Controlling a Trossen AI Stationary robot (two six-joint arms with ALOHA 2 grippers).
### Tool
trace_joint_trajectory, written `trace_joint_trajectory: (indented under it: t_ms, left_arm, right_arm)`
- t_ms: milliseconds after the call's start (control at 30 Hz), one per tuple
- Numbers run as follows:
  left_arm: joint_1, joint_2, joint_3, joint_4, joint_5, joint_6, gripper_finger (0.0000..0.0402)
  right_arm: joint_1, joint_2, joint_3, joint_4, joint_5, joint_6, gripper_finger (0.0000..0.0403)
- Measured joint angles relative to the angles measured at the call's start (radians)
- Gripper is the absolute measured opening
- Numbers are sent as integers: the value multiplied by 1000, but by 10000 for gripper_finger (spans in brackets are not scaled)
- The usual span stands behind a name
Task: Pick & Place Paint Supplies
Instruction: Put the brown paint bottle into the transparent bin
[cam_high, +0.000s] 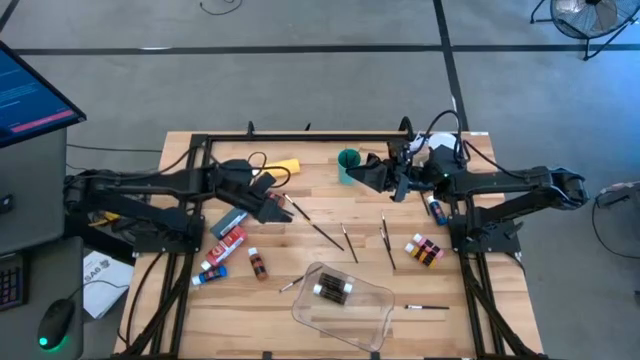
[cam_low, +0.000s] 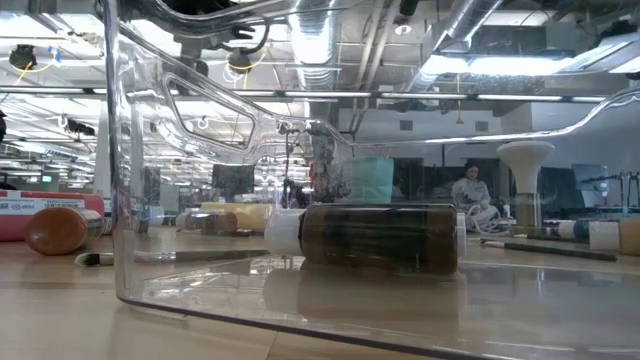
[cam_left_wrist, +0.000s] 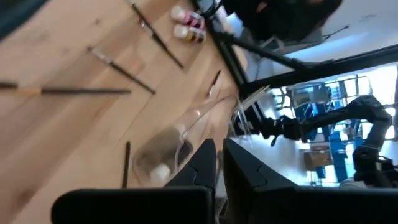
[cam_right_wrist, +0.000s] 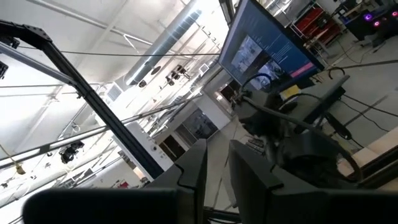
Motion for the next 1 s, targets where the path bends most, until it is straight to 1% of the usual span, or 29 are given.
trace_joint_trajectory:
  t_ms: [133, 233, 300, 500, 633, 733, 1000]
  left_arm:
    - [-11, 0, 16, -82, 91, -117, 1]
    - [-47, 0, 16, -142, 159, -193, 1]
    - [-78, 0, 16, -181, 184, -235, 1]
    - [-167, 0, 16, -200, 195, -368, 1]
    - [-195, 14, 15, -206, 158, -432, 2]
    - [-212, 38, 16, -210, 132, -440, 2]
    - [-245, 113, 16, -231, 132, -410, 2]
  right_arm:
    - [0, 0, 0, -1, 0, 0, 61]
    - [0, 0, 0, -4, 0, 0, 61]
    - [0, 0, 0, -3, 0, 0, 61]
    - [0, 0, 0, -4, 0, -23, 61]
    - [0, 0, 0, -5, 0, -26, 61]
    - [0, 0, 0, -10, 0, -26, 61]
    - [0, 0, 0, -19, 1, -26, 61]
